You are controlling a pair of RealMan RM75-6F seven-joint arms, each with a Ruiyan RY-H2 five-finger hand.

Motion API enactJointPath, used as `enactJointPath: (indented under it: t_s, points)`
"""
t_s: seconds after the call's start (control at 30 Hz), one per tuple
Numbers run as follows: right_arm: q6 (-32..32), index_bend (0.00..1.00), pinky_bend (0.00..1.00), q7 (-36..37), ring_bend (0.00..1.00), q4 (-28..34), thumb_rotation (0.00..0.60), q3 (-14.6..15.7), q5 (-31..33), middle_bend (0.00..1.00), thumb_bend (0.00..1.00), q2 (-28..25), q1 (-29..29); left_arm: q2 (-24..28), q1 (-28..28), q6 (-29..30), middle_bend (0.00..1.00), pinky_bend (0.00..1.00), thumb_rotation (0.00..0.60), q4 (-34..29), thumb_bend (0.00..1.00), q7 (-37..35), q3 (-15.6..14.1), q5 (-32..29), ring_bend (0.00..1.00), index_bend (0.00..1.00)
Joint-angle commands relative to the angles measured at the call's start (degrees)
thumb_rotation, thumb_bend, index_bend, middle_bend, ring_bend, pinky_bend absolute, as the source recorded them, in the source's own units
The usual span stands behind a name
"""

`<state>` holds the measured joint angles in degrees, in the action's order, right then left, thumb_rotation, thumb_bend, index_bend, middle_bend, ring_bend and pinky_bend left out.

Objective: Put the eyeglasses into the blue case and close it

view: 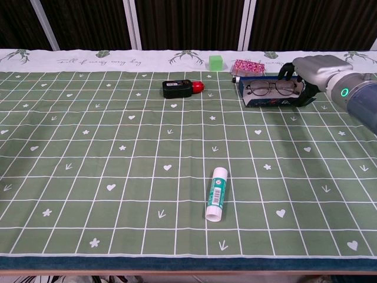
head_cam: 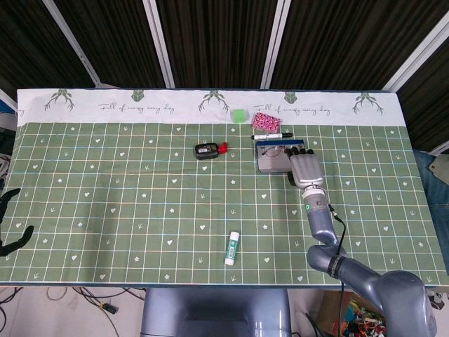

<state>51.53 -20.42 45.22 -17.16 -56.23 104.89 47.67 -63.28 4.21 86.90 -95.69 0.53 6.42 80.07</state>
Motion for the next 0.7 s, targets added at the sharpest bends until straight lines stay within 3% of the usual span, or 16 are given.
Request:
enactJointPath:
  t_s: [0.03, 0.33, 0.7]
  points:
    - [0.51, 0.27, 0.27, 1.2, 0.29, -2.46, 0.6, -0.76, -1.05, 0.26, 0.47, 1.34, 1.12, 0.01, -0.02, 0.02, 0.0, 0.0, 0.6, -0.03, 0.26, -0.05, 0.0, 0.0, 0.0, 0.17]
    - [-2.98, 0.31, 0.27, 4.92, 0.29, -12.72, 0.6, -2.23, -1.86, 0.26, 0.47, 6.15, 4.25, 0.14, 0.0, -0.07, 0.0, 0.0, 0.6, -0.04, 0.26, -0.21, 0.08, -0.15, 0.0, 0.17]
    - [-5.57, 0.35, 0.27, 7.17, 0.29, -16.63, 0.6, -1.46, -3.57, 0.26, 0.46, 7.96, 4.15, 0.17, 0.08, -0.21, 0.0, 0.0, 0.6, 0.04, 0.26, -0.31, 0.15, -0.26, 0.0, 0.17]
